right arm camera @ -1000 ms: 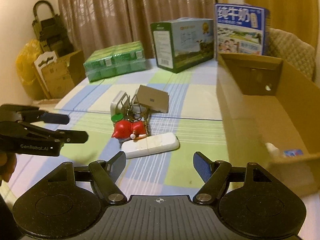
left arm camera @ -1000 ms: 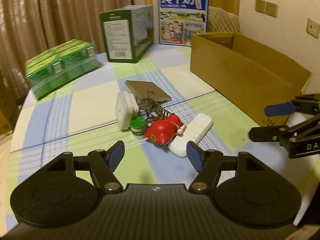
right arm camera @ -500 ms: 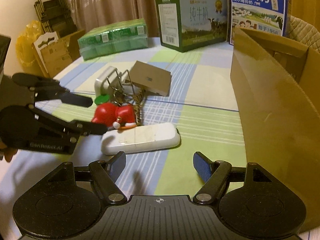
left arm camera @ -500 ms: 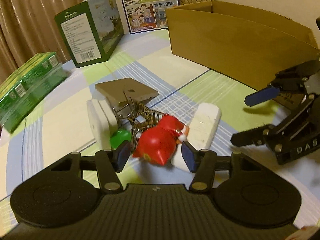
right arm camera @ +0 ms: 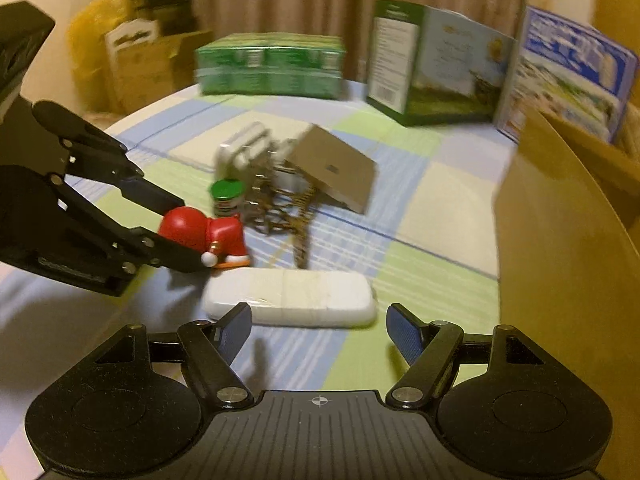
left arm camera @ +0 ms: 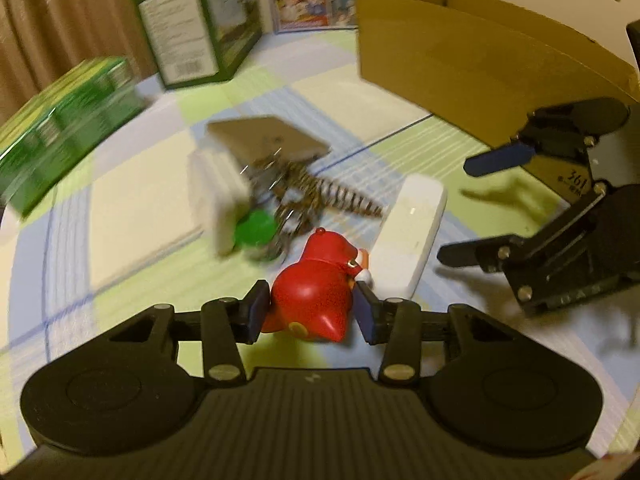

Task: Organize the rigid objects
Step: 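Grasp the red toy figure with the left gripper while the right grasps the white stick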

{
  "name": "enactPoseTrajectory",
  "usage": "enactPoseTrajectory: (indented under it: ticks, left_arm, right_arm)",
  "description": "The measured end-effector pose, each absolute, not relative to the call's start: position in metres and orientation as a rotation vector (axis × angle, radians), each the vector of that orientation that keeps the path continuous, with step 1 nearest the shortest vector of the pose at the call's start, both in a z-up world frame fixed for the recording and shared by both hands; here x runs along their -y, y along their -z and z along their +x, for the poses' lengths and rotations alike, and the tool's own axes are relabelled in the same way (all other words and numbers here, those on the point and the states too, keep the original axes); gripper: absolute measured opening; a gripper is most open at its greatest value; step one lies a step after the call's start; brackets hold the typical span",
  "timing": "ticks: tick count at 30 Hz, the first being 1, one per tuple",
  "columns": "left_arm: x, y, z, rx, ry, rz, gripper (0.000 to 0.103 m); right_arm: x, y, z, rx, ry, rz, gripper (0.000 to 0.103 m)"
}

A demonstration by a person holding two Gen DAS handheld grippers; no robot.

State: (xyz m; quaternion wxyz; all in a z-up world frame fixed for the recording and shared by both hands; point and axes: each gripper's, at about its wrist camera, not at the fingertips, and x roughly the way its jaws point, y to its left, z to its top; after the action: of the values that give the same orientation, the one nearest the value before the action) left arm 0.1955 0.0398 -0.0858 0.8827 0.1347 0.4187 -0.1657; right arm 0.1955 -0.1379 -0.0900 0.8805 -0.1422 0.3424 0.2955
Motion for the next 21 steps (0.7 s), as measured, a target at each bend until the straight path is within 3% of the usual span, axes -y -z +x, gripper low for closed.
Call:
enactPoseTrajectory:
  ticks: [3,10,14,21]
  left_arm:
    - [-0.051,0.084,0.186,-0.89,0.302,0.253,0.04]
    - [-0.075,0.082,0.178,-0.913,0.251,0.178,0.04]
    - [-0.085,0.081,0.179,-0.92,0.252,0.112,0.04]
    - [-0.075,0.084,0.176,-0.912,0.256,0.202,0.04]
  right_arm:
    - [0.129,0.089,0.2,-0.735,-0.623,-0.276,0.071]
    - [0.127,0.098,0.227,-0.963,-0.431,0.084,0.075]
    - [0.115,0.099,0.231,-0.94,-0.359,0.134,0.086]
    - [0.089,0.105,0.235,-0.871,-0.289,0.023,0.086]
